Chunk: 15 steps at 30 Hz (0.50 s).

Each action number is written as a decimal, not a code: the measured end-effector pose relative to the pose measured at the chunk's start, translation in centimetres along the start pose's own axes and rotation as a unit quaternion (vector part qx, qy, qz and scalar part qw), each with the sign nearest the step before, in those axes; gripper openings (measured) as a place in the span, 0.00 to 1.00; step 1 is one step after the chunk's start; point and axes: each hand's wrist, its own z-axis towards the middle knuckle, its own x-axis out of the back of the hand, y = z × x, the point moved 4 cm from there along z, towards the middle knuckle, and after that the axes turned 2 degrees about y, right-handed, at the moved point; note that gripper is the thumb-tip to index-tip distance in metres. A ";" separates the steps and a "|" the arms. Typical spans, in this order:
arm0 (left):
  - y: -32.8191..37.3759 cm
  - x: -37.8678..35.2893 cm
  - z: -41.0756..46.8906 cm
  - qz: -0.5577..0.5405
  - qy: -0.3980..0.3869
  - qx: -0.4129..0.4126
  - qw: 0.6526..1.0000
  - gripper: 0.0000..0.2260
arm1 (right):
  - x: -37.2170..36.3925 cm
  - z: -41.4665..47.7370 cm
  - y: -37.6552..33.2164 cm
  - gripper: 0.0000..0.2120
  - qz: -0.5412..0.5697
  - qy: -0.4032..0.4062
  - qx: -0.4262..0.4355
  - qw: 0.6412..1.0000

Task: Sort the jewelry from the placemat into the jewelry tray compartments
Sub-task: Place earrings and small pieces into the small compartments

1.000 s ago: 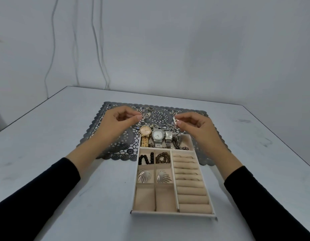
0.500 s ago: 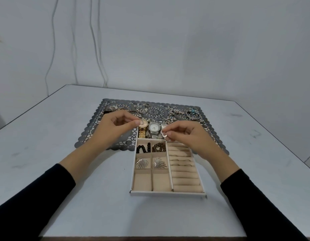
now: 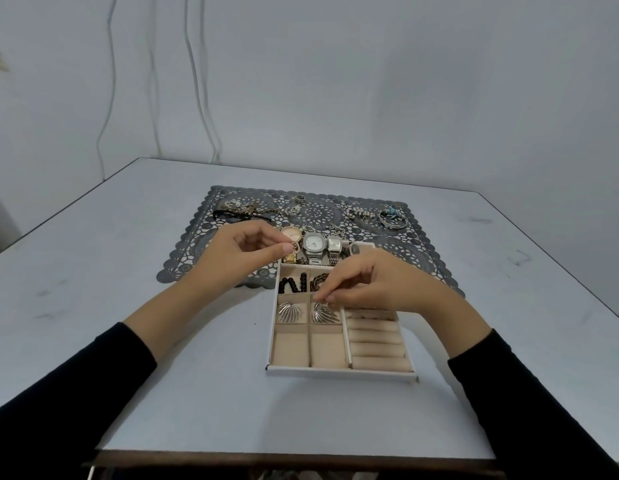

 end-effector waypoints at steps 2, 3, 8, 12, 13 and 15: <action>0.0 0.0 -0.1 0.001 -0.003 -0.001 1.000 0.04 | 0.0 0.0 0.1 0.08 -0.028 -0.001 -0.002 1.000; 0.0 0.1 -0.1 0.002 -0.003 -0.001 1.000 0.04 | -0.1 0.0 0.0 0.08 -0.045 -0.003 -0.006 0.999; 0.0 0.4 0.0 0.004 0.014 0.012 1.000 0.04 | 0.1 0.0 0.0 0.08 -0.084 -0.022 -0.031 0.996; 0.1 0.6 0.1 0.005 0.025 0.021 0.999 0.07 | -0.1 0.2 0.0 0.08 -0.111 -0.029 -0.022 0.993; 0.1 0.6 0.1 0.004 0.025 0.021 0.999 0.08 | -0.2 0.3 0.0 0.08 -0.115 -0.030 -0.018 0.993; 0.1 0.6 0.1 0.001 0.026 0.022 0.999 0.08 | -0.4 0.5 0.0 0.09 -0.117 -0.031 -0.011 0.993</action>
